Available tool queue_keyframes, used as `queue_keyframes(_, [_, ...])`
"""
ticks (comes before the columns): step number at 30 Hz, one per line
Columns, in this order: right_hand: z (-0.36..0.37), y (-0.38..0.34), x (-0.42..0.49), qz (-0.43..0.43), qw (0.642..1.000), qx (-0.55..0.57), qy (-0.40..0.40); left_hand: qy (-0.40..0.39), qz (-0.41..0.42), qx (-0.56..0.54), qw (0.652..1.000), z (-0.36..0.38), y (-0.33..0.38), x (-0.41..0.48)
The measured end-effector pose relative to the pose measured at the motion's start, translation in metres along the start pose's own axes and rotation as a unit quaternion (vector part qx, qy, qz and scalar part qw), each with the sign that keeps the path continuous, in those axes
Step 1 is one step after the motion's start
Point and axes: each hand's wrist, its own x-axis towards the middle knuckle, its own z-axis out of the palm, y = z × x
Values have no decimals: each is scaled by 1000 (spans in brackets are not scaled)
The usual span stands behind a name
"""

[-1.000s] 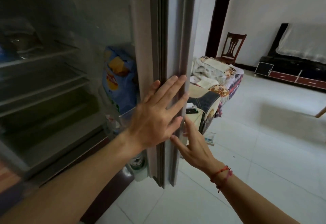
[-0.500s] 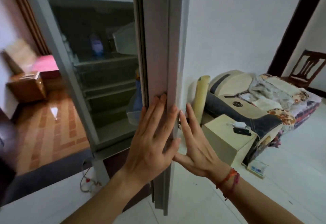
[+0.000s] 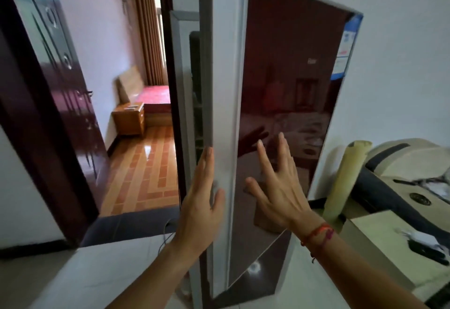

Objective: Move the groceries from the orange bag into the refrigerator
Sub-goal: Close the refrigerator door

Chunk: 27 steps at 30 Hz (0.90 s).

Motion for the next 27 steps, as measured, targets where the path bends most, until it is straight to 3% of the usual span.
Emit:
queue_keyframes(14, [76,-25,105,14,997,-64,-40,81,-95,66,990,-13,-91,79])
queue_keyframes(18, [95,-25,128,17,995,-89,-40,59,-151,55,985,-9,-109,106])
queue_keyframes(27, [111,-27,162,21,986,-141,-91,-7,-164,76,983,-11,-144,144])
